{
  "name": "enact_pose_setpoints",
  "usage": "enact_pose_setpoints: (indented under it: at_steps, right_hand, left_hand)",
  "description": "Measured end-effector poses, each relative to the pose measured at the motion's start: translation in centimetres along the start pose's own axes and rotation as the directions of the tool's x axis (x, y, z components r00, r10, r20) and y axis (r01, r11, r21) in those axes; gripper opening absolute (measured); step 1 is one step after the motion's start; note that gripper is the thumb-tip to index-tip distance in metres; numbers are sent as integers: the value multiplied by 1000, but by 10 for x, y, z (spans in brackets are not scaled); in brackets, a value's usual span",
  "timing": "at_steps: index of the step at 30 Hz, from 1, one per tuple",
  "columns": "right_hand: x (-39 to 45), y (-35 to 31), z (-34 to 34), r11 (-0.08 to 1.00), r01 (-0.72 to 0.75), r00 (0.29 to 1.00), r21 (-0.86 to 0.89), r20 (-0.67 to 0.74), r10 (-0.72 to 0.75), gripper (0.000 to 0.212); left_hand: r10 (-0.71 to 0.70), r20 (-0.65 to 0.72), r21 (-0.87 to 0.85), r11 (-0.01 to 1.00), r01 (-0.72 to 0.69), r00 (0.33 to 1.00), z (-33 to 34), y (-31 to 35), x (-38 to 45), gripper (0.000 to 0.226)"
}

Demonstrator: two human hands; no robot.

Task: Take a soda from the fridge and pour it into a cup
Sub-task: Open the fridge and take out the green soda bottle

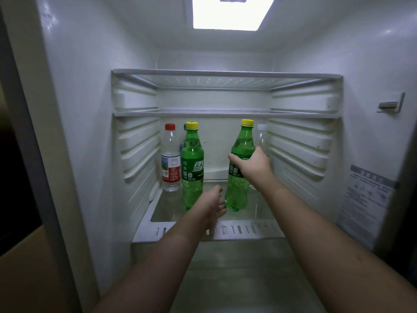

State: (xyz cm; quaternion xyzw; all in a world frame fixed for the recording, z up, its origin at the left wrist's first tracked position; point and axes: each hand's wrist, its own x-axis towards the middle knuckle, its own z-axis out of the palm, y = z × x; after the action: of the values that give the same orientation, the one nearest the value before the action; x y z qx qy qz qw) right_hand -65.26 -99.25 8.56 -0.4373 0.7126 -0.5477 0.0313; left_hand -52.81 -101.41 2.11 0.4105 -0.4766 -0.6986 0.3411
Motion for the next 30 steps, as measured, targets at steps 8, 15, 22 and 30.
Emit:
enact_pose_setpoints:
  at_steps: [8, 15, 22, 30]
  right_hand:
    - [-19, -7, -9, 999, 48, 998, -17, 47, -47, 63]
    - [-34, -16, -25, 999, -11, 998, -39, 58, 13, 64]
    - [-58, -16, -42, 995, -98, 994, 18, 56, 97, 68]
    - [-103, -22, -67, 994, -48, 998, 94, 47, 44, 55]
  left_hand:
    - [6, 31, 40, 999, -7, 999, 2, 3, -23, 21]
    - [82, 67, 169, 981, -92, 994, 7, 1, -52, 21]
    - [-16, 94, 187, 982, -1, 995, 11, -2, -81, 25]
    - [13, 5, 81, 997, -14, 1000, 19, -19, -122, 21]
